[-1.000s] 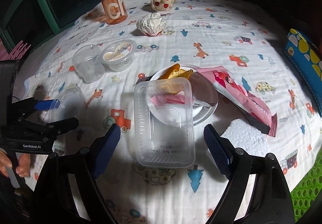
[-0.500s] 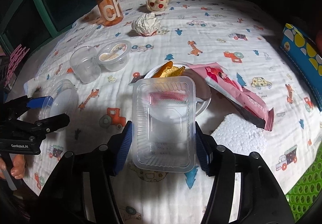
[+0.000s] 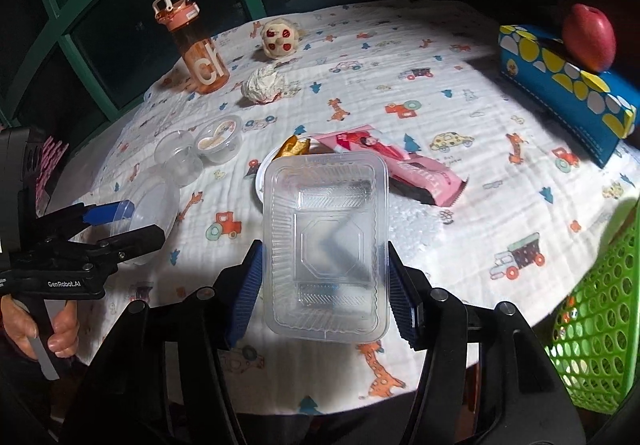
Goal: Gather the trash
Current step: 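Carry the box into the green basket and open the right tool while the left tool carries the lid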
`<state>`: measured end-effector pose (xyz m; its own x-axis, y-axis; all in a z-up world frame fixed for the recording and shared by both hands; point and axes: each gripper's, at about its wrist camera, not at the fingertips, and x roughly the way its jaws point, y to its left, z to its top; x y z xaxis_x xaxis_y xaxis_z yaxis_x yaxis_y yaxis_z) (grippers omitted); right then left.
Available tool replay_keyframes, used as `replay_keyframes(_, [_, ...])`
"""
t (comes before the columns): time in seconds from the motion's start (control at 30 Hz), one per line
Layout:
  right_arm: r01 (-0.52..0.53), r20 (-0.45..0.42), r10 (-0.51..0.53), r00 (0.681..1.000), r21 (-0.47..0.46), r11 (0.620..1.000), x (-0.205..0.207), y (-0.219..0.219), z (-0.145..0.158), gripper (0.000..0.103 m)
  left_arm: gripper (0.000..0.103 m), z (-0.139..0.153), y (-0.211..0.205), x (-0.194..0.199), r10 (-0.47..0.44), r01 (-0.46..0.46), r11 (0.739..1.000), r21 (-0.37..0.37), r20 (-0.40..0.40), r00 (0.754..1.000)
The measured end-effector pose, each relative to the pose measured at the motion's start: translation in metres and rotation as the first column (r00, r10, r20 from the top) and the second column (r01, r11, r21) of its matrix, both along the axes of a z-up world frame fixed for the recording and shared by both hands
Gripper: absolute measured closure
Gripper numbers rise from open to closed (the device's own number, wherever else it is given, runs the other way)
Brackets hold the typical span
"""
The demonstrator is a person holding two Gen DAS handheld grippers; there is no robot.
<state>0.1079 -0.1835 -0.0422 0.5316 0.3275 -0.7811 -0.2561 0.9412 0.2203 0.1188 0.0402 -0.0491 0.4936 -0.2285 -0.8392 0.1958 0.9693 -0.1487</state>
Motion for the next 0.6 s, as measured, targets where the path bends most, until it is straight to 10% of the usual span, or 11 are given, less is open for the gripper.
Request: replay_keyframes(0.6, [0.331, 0.075, -0.331, 0.941, 0.007, 0.944, -0.04, -0.156, 0.034, 0.045, 0.013, 0.038, -0.149, 0.012, -0.269, 0.271, 0.962, -0.044, 0.045, 0.962])
